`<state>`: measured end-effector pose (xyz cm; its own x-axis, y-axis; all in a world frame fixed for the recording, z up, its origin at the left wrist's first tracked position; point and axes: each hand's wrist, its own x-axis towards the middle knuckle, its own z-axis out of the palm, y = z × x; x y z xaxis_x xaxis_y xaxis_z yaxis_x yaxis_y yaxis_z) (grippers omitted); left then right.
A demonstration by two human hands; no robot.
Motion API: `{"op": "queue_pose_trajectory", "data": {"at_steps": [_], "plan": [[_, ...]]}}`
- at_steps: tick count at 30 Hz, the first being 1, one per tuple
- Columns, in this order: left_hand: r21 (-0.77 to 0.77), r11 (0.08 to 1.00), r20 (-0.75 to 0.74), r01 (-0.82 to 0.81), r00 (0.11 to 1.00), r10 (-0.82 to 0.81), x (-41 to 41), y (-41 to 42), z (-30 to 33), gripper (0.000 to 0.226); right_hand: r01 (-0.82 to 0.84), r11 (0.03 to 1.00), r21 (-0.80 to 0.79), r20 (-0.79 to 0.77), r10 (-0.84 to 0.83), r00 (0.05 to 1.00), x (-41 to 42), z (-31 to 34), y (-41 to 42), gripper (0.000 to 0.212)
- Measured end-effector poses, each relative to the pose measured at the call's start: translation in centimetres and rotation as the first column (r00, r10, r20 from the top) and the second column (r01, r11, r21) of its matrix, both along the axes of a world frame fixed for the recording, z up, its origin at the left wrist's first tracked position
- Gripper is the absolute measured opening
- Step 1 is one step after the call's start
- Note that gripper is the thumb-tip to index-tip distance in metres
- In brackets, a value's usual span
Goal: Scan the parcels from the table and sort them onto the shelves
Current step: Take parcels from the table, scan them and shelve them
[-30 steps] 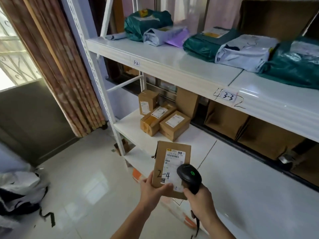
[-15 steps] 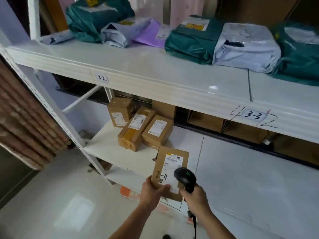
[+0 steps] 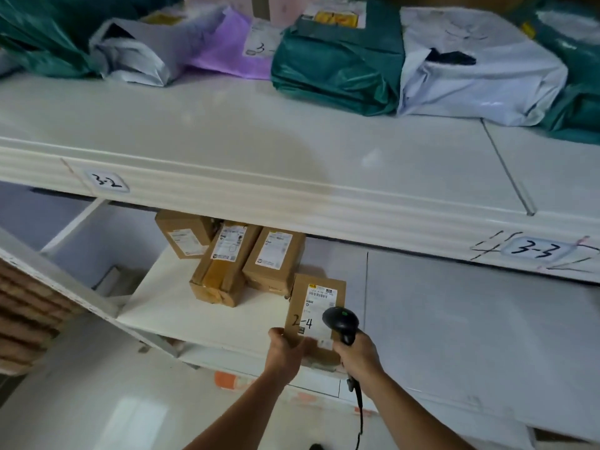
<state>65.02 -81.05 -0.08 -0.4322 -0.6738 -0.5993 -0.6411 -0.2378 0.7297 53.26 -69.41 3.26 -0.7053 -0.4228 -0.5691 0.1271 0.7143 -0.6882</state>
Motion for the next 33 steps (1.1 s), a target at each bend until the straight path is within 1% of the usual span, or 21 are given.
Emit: {"op": "queue_pose_trajectory", "data": {"at_steps": [5,7,8,10,12,13,15,17,19,23,26,28,31,33], "plan": [[0.002,0.995,0.024,0.100,0.995,-0.100,-0.7,-2.2,-1.5,0.040,0.042,0.999,0.021,0.025,-0.042,0.999,-0.5,-1.3,-2.3,0.018],[-0.008,0.991,0.029,0.134,0.991,-0.133,-0.7,-2.8,-1.8,0.036,0.048,0.999,0.018,0.015,-0.048,0.999,-0.8,-1.8,-3.1,0.015],[-0.016,0.988,0.042,0.154,0.987,-0.153,-0.6,-3.1,-2.0,0.037,0.056,0.998,0.017,0.004,-0.056,0.998,-0.9,-1.9,-3.4,0.013],[-0.025,0.981,0.095,0.190,0.978,-0.187,-0.8,-3.8,-2.6,0.049,0.080,0.997,0.011,0.002,-0.080,0.997,-1.1,-2.0,-3.9,0.008],[0.035,0.989,0.181,0.146,0.972,-0.150,-1.4,-4.5,-3.0,0.064,0.102,0.995,-0.007,0.025,-0.101,0.995,-1.3,-2.2,-4.3,0.010],[0.101,0.992,0.221,0.071,0.971,-0.092,-1.8,-4.7,-3.0,0.071,0.107,0.994,-0.017,0.036,-0.107,0.994,-1.4,-2.2,-4.4,0.013],[0.258,0.963,0.254,-0.072,0.967,0.004,-2.4,-5.0,-2.7,0.082,0.119,0.993,-0.027,0.033,-0.118,0.992,-1.6,-2.3,-4.5,0.015],[0.380,0.923,0.219,-0.064,0.976,-0.023,-2.7,-5.2,-2.7,0.086,0.139,0.990,-0.022,0.000,-0.139,0.990,-2.0,-2.3,-4.5,0.012],[0.437,0.898,0.154,-0.058,0.988,-0.011,-3.2,-5.1,-2.7,0.082,0.165,0.986,-0.025,-0.006,-0.165,0.986,-2.4,-2.3,-4.4,0.010],[0.505,0.857,0.058,-0.103,0.995,0.085,-5.2,-5.1,-2.3,0.066,0.184,0.981,-0.058,0.042,-0.181,0.983,-3.1,-2.2,-4.5,0.014],[0.565,0.812,-0.005,-0.145,0.984,0.179,-6.2,-5.5,-2.4,0.063,0.204,0.974,-0.099,0.048,-0.200,0.979,-3.3,-2.0,-5.0,0.014],[0.603,0.784,-0.069,-0.146,0.970,0.233,-6.4,-5.9,-2.4,0.059,0.227,0.963,-0.142,0.067,-0.219,0.973,-3.5,-1.8,-5.4,0.014],[0.644,0.759,-0.209,-0.093,0.933,0.293,-6.4,-6.5,-2.5,0.044,0.282,0.932,-0.228,0.123,-0.259,0.958,-3.5,-1.7,-6.0,0.012],[0.643,0.766,-0.256,-0.022,0.936,0.242,-6.2,-6.7,-2.2,0.035,0.313,0.905,-0.289,0.136,-0.285,0.949,-3.4,-1.3,-6.3,0.016]]}}
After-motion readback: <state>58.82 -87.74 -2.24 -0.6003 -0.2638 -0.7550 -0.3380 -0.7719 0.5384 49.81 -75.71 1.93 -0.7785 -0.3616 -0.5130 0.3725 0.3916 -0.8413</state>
